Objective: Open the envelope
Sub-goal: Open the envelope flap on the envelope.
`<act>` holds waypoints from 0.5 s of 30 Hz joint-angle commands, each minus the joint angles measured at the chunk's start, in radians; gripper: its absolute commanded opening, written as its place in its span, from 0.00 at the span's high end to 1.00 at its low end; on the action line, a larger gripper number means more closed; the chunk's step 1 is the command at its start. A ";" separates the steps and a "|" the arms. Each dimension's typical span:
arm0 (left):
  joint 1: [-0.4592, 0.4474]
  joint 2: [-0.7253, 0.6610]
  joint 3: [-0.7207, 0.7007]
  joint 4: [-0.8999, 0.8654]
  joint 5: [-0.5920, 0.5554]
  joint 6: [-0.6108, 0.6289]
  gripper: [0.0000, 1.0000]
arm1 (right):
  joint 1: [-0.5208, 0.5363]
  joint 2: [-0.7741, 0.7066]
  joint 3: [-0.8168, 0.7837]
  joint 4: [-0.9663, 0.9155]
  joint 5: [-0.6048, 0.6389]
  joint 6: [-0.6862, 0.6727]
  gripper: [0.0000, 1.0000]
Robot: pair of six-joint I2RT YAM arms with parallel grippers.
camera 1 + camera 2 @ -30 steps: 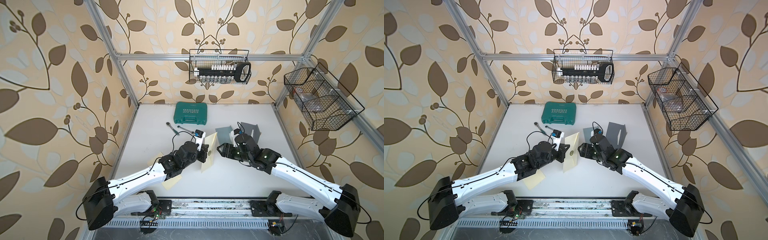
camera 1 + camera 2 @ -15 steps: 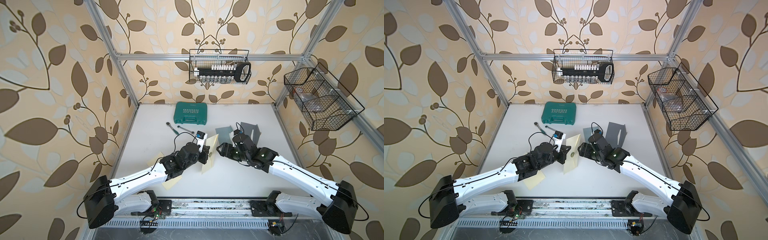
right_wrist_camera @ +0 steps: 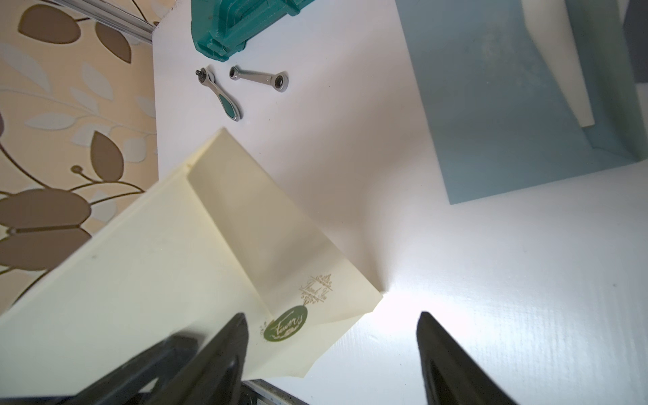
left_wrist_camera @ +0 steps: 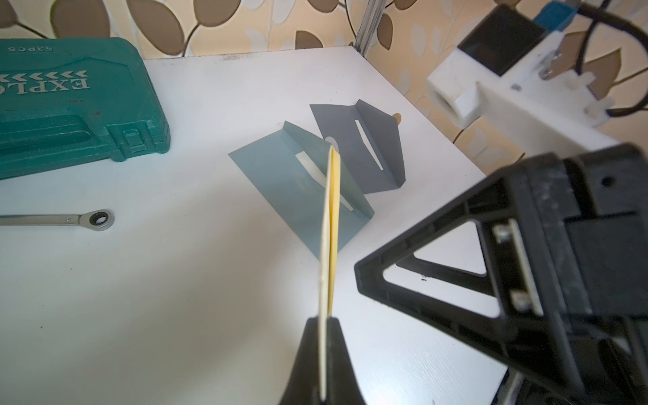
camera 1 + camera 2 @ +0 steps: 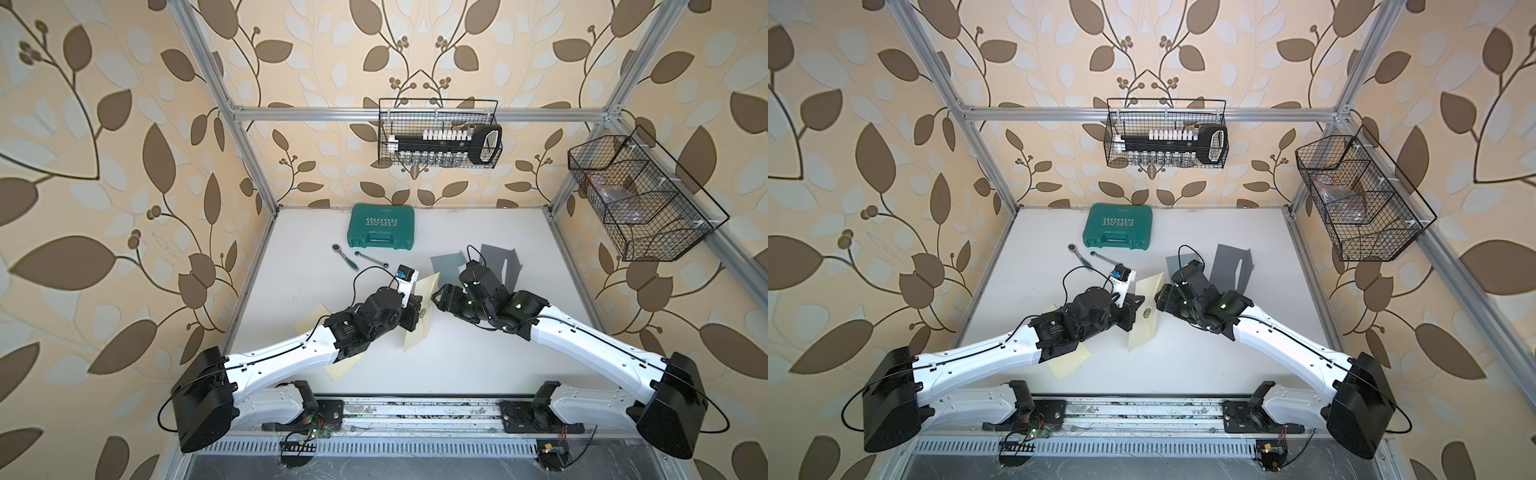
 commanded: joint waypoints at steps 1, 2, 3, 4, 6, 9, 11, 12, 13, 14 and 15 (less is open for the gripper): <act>-0.011 -0.005 0.026 0.030 -0.021 0.005 1.00 | -0.007 0.010 0.038 -0.034 0.010 0.023 0.25; -0.011 -0.003 0.030 0.025 -0.020 0.007 1.00 | -0.008 0.011 0.038 -0.036 0.009 0.027 0.25; -0.011 -0.003 0.034 0.018 -0.021 0.009 1.00 | -0.008 0.011 0.036 -0.035 0.007 0.031 0.25; -0.011 -0.003 0.036 0.015 -0.021 0.009 1.00 | -0.010 0.010 0.034 -0.036 0.006 0.032 0.25; -0.011 -0.005 0.037 0.010 -0.023 0.009 1.00 | -0.012 0.008 0.035 -0.035 -0.001 0.034 0.25; -0.011 -0.009 0.035 0.010 -0.026 0.003 1.00 | -0.012 0.005 0.035 -0.037 -0.005 0.036 0.25; -0.011 -0.014 0.033 0.006 -0.028 -0.007 1.00 | -0.012 0.003 0.034 -0.040 -0.013 0.040 0.25; -0.011 -0.018 0.031 0.004 -0.026 -0.009 1.00 | -0.014 0.001 0.032 -0.039 -0.017 0.043 0.24; -0.011 -0.021 0.027 0.001 -0.024 -0.013 1.00 | -0.013 0.000 0.029 -0.036 -0.018 0.051 0.24; -0.011 -0.026 0.024 -0.002 -0.026 -0.019 1.00 | -0.013 0.000 0.024 -0.030 -0.022 0.056 0.24; -0.011 -0.030 0.020 -0.007 -0.027 -0.020 1.00 | -0.013 0.000 0.022 -0.023 -0.029 0.057 0.24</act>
